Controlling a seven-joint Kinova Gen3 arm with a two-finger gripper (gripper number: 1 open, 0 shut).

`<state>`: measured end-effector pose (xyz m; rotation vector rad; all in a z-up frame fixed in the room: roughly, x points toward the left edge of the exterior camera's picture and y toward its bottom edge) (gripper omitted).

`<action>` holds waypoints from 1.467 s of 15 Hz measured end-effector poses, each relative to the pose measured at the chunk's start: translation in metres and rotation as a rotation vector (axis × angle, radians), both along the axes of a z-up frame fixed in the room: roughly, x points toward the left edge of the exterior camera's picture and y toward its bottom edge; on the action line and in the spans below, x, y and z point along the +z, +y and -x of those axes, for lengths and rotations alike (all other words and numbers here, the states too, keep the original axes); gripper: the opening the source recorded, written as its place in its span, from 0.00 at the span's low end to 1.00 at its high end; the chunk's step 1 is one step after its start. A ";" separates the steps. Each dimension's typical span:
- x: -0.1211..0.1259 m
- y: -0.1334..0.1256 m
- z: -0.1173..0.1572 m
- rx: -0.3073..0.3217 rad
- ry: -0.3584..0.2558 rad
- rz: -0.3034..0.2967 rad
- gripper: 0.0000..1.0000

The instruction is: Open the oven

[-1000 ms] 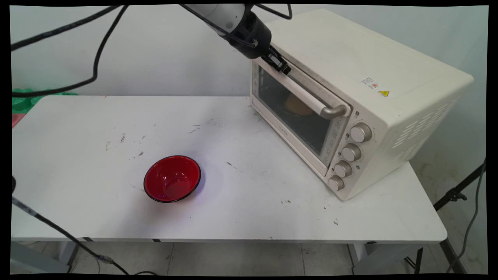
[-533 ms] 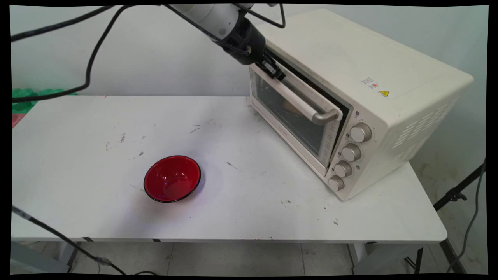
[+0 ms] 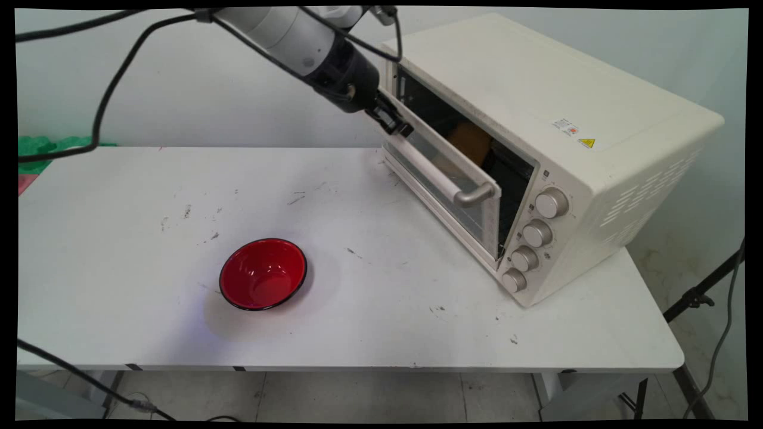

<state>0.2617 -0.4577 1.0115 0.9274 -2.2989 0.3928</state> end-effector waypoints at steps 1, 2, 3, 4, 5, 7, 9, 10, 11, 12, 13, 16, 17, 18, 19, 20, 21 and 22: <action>-0.002 0.003 -0.004 0.000 -0.001 -0.001 0.00; -0.004 0.006 -0.008 -0.001 -0.002 -0.002 0.00; -0.006 0.009 -0.013 -0.001 -0.002 -0.002 0.00; -0.009 0.012 -0.016 -0.001 -0.002 -0.003 0.00; -0.012 0.015 -0.021 -0.001 -0.002 -0.004 0.00; -0.018 0.020 -0.029 0.002 -0.003 -0.006 0.00; -0.022 0.024 -0.034 0.003 -0.002 -0.006 0.00; -0.026 0.026 -0.038 0.004 0.000 -0.006 0.00; -0.029 0.028 -0.042 0.005 0.002 -0.005 0.00; -0.032 0.030 -0.045 0.006 0.004 -0.004 0.00; -0.036 0.032 -0.049 0.007 0.008 -0.001 0.00; -0.044 0.036 -0.059 0.011 0.017 0.003 0.00; -0.047 0.038 -0.062 0.012 0.020 0.004 0.00; -0.051 0.040 -0.066 0.014 0.025 0.006 0.00; -0.054 0.041 -0.071 0.015 0.029 0.008 0.00; -0.058 0.043 -0.074 0.017 0.032 0.009 0.00; -0.062 0.045 -0.079 0.018 0.036 0.010 0.00; -0.065 0.047 -0.083 0.019 0.039 0.010 0.00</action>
